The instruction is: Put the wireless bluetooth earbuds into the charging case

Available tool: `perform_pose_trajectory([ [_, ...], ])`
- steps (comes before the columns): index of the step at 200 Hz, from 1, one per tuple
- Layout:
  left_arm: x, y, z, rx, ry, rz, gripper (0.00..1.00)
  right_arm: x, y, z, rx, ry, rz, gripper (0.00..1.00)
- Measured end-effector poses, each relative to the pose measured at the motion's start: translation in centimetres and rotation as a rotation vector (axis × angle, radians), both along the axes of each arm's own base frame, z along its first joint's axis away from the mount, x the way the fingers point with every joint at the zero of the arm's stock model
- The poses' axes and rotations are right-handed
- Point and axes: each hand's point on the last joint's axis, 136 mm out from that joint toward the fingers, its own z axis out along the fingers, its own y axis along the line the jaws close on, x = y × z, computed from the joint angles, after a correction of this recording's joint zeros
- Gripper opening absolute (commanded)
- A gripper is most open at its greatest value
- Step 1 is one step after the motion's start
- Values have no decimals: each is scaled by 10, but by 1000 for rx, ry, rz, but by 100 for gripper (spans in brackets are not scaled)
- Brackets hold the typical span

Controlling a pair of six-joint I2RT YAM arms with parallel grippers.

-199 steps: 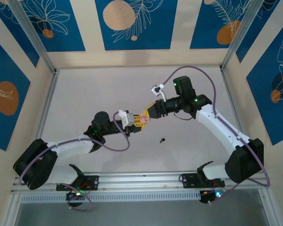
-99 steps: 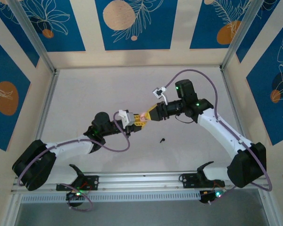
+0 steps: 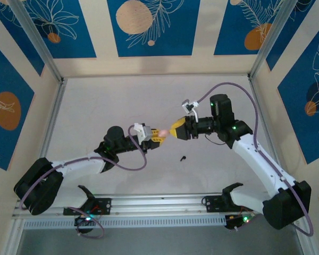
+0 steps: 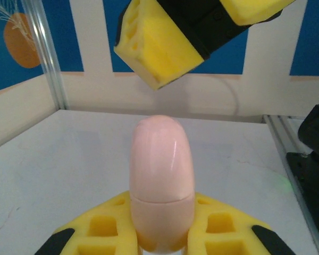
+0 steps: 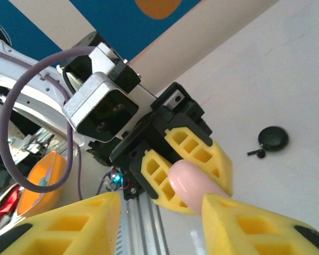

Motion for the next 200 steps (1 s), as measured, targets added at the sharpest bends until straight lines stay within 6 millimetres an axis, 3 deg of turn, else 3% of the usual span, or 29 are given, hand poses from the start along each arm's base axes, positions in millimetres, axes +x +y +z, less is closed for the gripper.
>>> perform_pose_trajectory([
  [21, -6, -2, 3, -10, 10, -41, 7, -3, -4, 7, -5, -134, 4, 52],
  [42, -12, -4, 2, -14, 28, -80, 7, -7, -5, 11, -6, -289, 42, 50],
  [99, -20, -7, 1, -20, 49, -134, 7, -20, -6, -10, -13, -561, 170, 51],
  [170, -22, -8, 8, -37, 29, -153, 7, -12, 8, -38, -6, -506, 262, 49],
  [200, -21, -9, 8, -39, 25, -156, 7, -13, 11, -40, 5, -500, 286, 44],
])
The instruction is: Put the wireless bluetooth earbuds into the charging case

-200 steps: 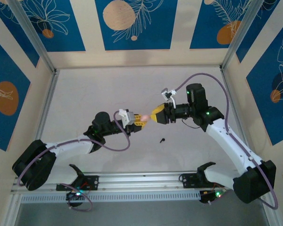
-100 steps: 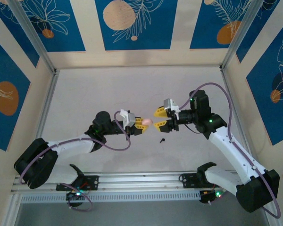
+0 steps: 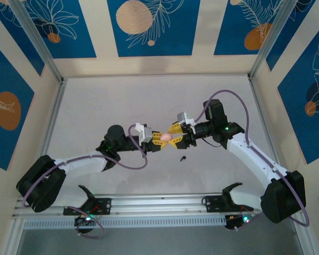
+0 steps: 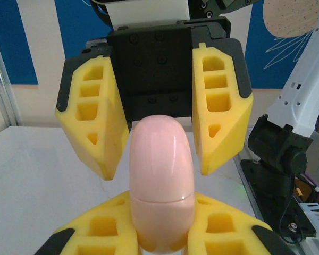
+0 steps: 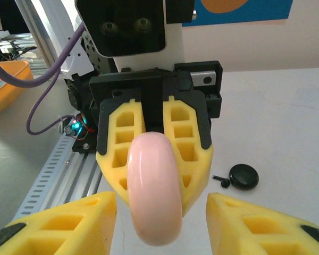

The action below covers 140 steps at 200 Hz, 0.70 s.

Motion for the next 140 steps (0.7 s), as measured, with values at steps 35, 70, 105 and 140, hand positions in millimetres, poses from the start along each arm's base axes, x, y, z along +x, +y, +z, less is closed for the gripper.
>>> perform_pose_trajectory([
  [35, 0, 0, 1, -5, -6, -1, 8, 1, 1, 0, 6, -5, 13, 30],
  [70, 0, 0, 1, -6, 1, -2, 9, -1, 2, 0, 13, -20, 32, 14],
  [105, 0, 0, 1, -7, 1, -4, 24, -1, 1, 0, 8, -27, 35, 10],
  [140, 8, 1, 0, -5, -12, 49, 48, 2, -7, 0, -13, 14, 8, 10],
])
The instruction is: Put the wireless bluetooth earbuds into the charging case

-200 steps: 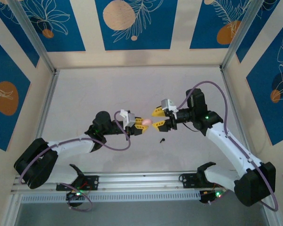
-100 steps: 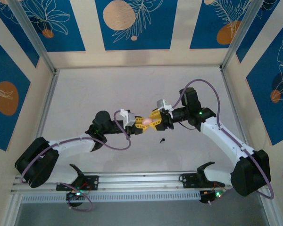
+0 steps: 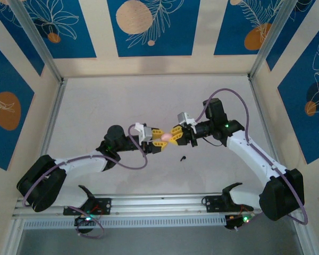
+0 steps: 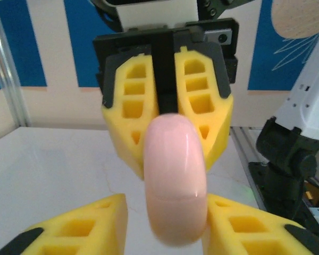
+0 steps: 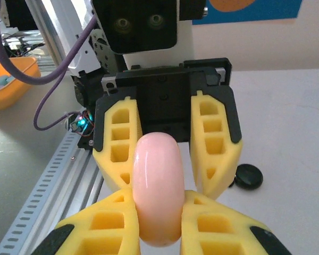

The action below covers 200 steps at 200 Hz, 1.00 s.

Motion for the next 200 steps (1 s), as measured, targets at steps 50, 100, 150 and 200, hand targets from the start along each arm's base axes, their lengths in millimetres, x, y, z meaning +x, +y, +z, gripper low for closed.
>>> perform_pose_trajectory([
  [50, 24, 17, -24, 62, 1, 206, 66, 42, -28, -8, -95, 201, -182, 10],
  [100, 54, 39, -48, 195, 72, 430, 67, 87, -59, -59, -284, 568, -439, 11],
  [150, 80, 57, -61, 340, 205, 609, 67, 123, -89, -99, -395, 804, -586, 11],
  [200, 85, 74, -80, 451, 338, 710, 66, 141, -104, -153, -539, 990, -630, 12],
])
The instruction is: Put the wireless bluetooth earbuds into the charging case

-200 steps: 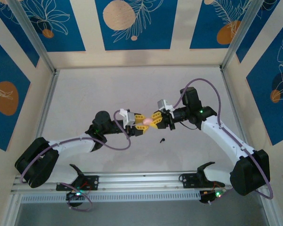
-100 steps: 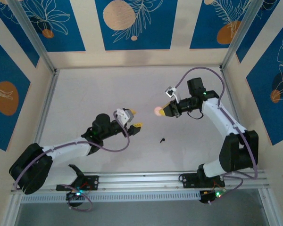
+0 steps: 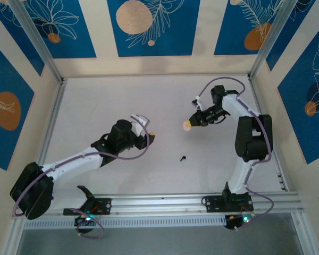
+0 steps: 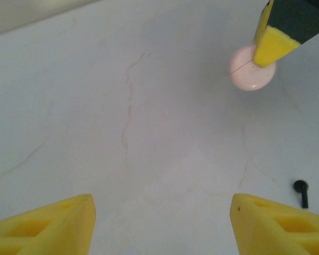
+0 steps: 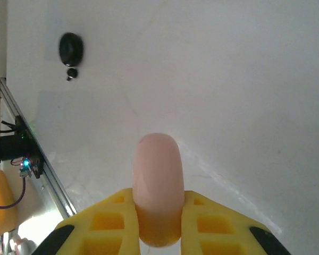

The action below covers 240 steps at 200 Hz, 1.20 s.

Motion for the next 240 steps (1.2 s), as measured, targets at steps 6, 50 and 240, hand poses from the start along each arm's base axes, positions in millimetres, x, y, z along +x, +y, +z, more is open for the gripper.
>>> perform_pose_trajectory([
  [6, 0, 1, -3, 11, 16, 9, 66, 0, -1, -5, -6, 22, -2, 12],
  [50, 3, 4, -14, 54, 104, 55, 63, 3, -5, -28, -25, 120, -16, 12],
  [240, 11, 17, -57, 178, 361, 223, 62, 14, -26, -64, -117, 259, -40, 32],
])
